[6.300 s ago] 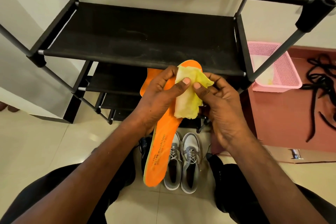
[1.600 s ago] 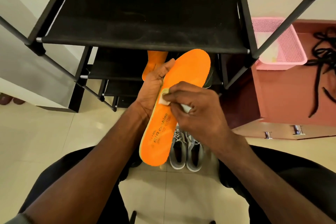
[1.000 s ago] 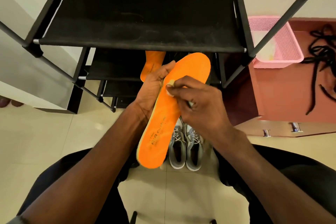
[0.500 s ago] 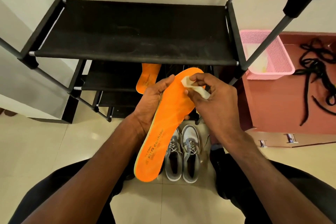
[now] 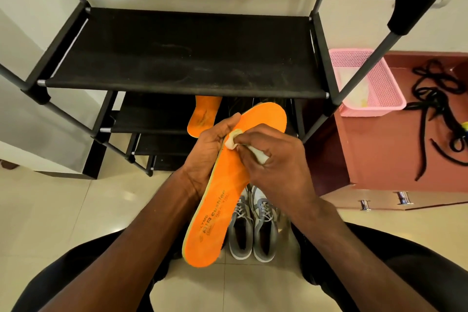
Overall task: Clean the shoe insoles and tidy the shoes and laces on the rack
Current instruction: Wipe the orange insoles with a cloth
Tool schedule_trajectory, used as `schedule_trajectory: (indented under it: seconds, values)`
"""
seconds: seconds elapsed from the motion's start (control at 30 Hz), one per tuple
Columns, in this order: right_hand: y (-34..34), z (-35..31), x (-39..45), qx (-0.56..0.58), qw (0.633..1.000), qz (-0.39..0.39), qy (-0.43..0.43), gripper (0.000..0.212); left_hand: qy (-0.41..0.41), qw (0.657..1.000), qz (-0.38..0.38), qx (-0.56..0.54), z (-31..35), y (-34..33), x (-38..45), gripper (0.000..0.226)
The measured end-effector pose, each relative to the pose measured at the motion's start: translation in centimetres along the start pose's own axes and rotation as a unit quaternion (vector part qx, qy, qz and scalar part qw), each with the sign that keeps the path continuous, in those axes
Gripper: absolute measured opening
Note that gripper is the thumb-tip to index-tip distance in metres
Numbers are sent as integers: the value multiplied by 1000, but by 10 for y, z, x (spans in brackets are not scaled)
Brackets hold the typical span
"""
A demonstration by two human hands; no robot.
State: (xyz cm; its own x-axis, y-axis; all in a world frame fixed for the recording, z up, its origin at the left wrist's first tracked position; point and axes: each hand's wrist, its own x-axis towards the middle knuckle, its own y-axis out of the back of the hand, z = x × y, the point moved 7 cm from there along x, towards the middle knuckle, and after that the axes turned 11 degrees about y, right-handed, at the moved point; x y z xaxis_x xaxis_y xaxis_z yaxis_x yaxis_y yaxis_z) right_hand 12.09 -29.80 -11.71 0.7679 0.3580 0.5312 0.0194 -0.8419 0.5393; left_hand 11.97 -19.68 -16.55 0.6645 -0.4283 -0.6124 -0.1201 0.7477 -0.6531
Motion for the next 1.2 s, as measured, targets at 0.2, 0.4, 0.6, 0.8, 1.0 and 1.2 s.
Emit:
schedule_trajectory:
  seconds: [0.2, 0.4, 0.6, 0.8, 1.0, 1.2]
  values:
    - [27, 27, 5, -120, 990, 39, -67, 17, 14, 999, 30, 9, -6, -2, 7, 39]
    - [-9, -12, -5, -7, 998, -67, 22, 13, 4, 1000, -4, 18, 1, 10, -3, 51]
    - [21, 21, 6, -79, 995, 26, -58, 16, 6, 999, -17, 43, -6, 0, 5, 50]
    - [11, 5, 1, -89, 996, -14, -23, 15, -31, 997, 44, 60, -3, 19, 21, 40]
    - [-1, 5, 3, 57, 997, -26, -48, 13, -10, 999, 13, 46, -3, 8, 9, 40]
    - [7, 10, 3, -26, 998, 9, -55, 13, -19, 999, -26, 20, -3, 2, 14, 46]
